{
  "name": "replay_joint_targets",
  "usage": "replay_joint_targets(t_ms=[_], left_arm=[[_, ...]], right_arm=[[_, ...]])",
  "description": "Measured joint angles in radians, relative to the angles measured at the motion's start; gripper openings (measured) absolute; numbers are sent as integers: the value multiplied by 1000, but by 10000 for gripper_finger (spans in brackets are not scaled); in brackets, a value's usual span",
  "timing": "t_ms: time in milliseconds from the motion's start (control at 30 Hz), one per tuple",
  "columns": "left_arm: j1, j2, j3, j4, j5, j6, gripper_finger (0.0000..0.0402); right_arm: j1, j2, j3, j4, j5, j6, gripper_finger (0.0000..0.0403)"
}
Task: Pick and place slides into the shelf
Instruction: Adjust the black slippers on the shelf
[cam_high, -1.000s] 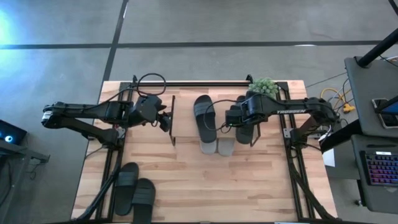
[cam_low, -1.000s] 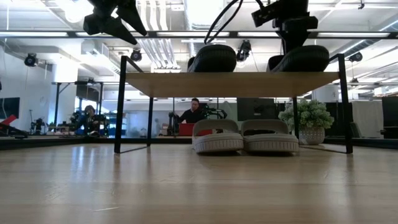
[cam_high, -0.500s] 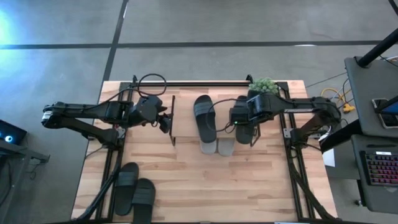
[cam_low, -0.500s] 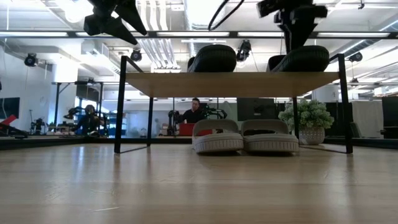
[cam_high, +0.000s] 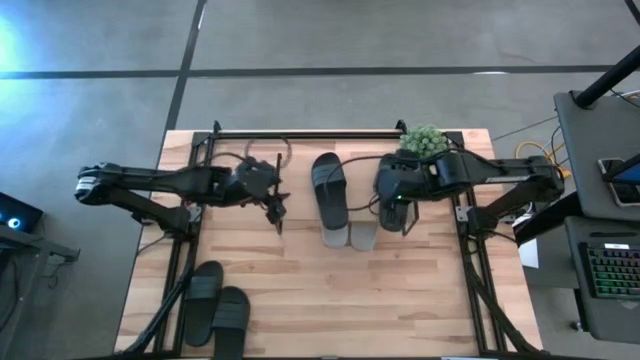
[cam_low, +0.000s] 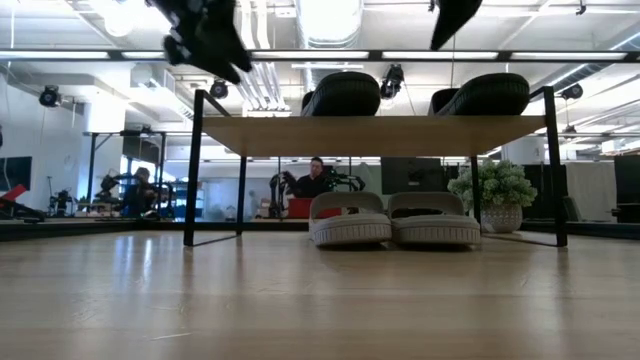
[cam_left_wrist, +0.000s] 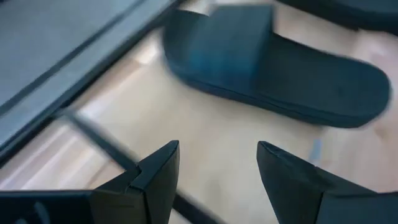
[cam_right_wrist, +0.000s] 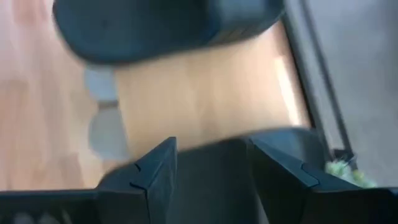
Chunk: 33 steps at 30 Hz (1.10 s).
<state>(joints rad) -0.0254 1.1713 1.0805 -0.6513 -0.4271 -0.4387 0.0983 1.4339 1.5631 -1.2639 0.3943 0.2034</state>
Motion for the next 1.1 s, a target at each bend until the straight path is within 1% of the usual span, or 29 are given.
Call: replay_joint_targets(t_ms=[67, 167, 367, 467, 567, 733, 967, 1100], left_arm=[[0, 48, 1, 52, 24, 9, 201], [0, 115, 13, 85, 26, 17, 201], [18, 226, 55, 100, 26, 99, 201], [33, 261, 69, 100, 25, 106, 201], [48, 281, 80, 105, 24, 106, 201], [81, 294, 81, 162, 24, 108, 201], [130, 301, 78, 255, 62, 134, 201], [144, 290, 78, 241, 63, 136, 201]], right_arm=[[0, -13, 10, 3, 32, 6, 187], [0, -25, 37, 9, 75, 6, 187], [0, -20, 103, 22, 79, 1, 187], [0, -20, 106, 53, 80, -29, 187], [0, -20, 97, 111, 80, -83, 187], [-4, -11, 59, 216, 80, -160, 187], [-18, 29, 52, 221, 80, -187, 187], [-23, 55, 52, 221, 79, -200, 187]])
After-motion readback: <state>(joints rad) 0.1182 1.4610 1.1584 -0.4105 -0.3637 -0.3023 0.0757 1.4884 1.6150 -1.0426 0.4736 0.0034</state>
